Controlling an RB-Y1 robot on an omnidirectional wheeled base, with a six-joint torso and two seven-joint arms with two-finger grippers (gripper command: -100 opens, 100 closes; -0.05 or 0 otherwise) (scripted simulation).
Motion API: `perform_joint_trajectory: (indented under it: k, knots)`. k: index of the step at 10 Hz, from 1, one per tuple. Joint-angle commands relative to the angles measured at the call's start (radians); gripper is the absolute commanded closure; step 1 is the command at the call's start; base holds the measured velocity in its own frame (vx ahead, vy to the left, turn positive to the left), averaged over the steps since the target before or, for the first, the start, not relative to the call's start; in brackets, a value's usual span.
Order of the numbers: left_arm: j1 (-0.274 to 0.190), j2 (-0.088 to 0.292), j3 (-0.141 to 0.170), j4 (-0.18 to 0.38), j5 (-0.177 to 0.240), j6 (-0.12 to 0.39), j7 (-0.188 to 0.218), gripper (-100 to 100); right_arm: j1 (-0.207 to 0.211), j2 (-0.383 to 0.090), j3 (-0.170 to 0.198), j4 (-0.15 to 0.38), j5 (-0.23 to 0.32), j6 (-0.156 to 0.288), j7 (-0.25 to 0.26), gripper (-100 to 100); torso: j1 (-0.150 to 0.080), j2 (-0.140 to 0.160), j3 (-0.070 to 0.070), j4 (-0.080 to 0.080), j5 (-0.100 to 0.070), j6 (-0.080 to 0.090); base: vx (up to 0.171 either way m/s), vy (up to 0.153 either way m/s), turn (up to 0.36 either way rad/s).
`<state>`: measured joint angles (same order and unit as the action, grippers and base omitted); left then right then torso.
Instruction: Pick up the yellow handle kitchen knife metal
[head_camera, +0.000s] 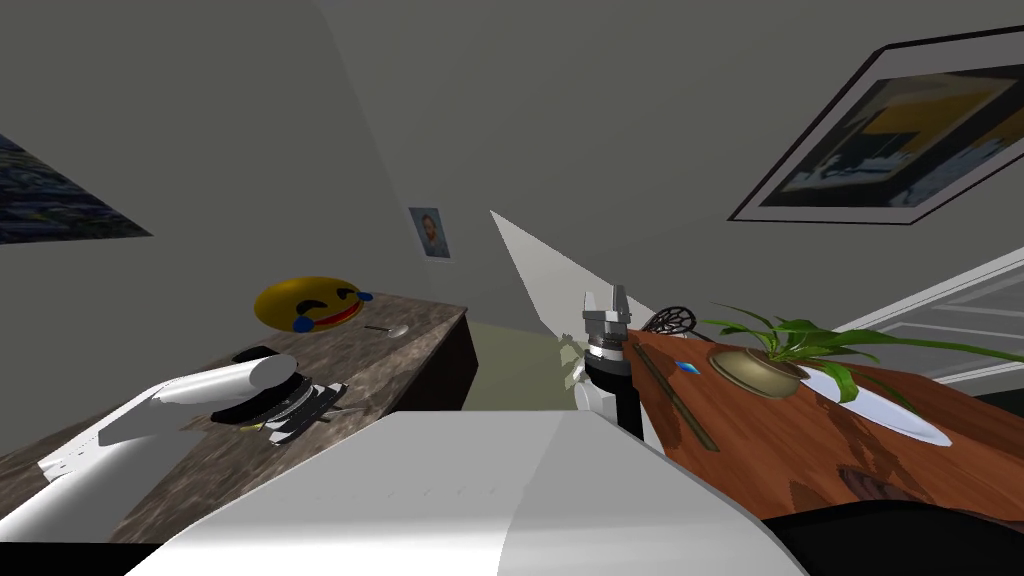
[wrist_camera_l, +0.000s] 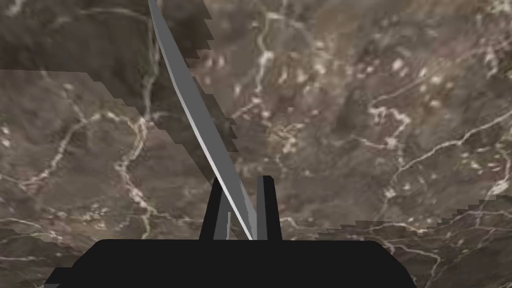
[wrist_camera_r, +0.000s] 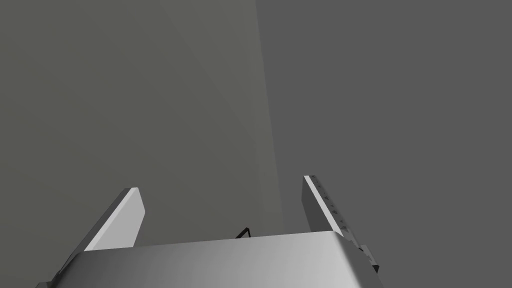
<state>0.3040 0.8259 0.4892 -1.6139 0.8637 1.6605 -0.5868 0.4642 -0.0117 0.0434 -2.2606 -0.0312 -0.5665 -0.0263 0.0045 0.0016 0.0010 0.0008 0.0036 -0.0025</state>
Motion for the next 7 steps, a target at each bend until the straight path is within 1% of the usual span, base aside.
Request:
perform_joint_trajectory:
  k: [1, 2, 3, 4, 5, 6, 7]
  knots:
    - [0.000, 0.000, 0.000, 0.000, 0.000, 0.000, 0.000, 100, 0.000, 0.000, 0.000, 0.000, 0.000, 0.000, 0.000, 0, 0.000, 0.000, 0.000, 0.000, 0.000, 0.000, 0.000, 0.000, 0.000]
    - [0.000, 0.000, 0.000, 0.000, 0.000, -0.001, 0.001, 100, 0.000, 0.000, 0.000, 0.000, 0.000, 0.000, 0.000, 0, 0.000, 0.000, 0.000, 0.000, 0.000, 0.000, 0.000, 0.000, 0.000]
    - [-0.001, 0.000, 0.001, 0.000, 0.000, -0.001, 0.001, 0, 0.000, 0.000, 0.000, 0.000, 0.000, 0.000, 0.000, 0, 0.000, -0.001, -0.001, -0.001, 0.000, 0.000, 0.000, 0.000, 0.000]
    - [-0.001, 0.013, 0.014, -0.016, 0.015, 0.027, 0.001, 100, 0.000, 0.000, 0.000, 0.000, 0.000, 0.000, 0.000, 0, 0.000, -0.001, -0.001, -0.001, 0.000, 0.000, 0.010, -0.006, 0.082]
    - [0.000, 0.019, 0.023, -0.025, 0.023, 0.039, 0.001, 100, 0.000, 0.000, 0.000, 0.000, 0.000, 0.000, 0.000, 0, 0.000, -0.001, -0.001, -0.001, 0.000, 0.000, 0.017, -0.010, 0.072]
    - [-0.002, 0.015, 0.017, -0.017, 0.018, 0.027, 0.002, 100, 0.000, 0.000, 0.000, 0.000, 0.000, 0.000, 0.000, 0, -0.001, -0.002, -0.002, -0.001, 0.000, 0.001, 0.007, -0.004, 0.012]
    - [-0.003, 0.016, 0.019, -0.018, 0.019, 0.031, 0.002, 0, 0.000, 0.000, 0.000, 0.000, 0.000, 0.000, 0.000, 0, 0.000, -0.002, -0.002, -0.002, 0.000, 0.001, 0.000, 0.000, 0.000]
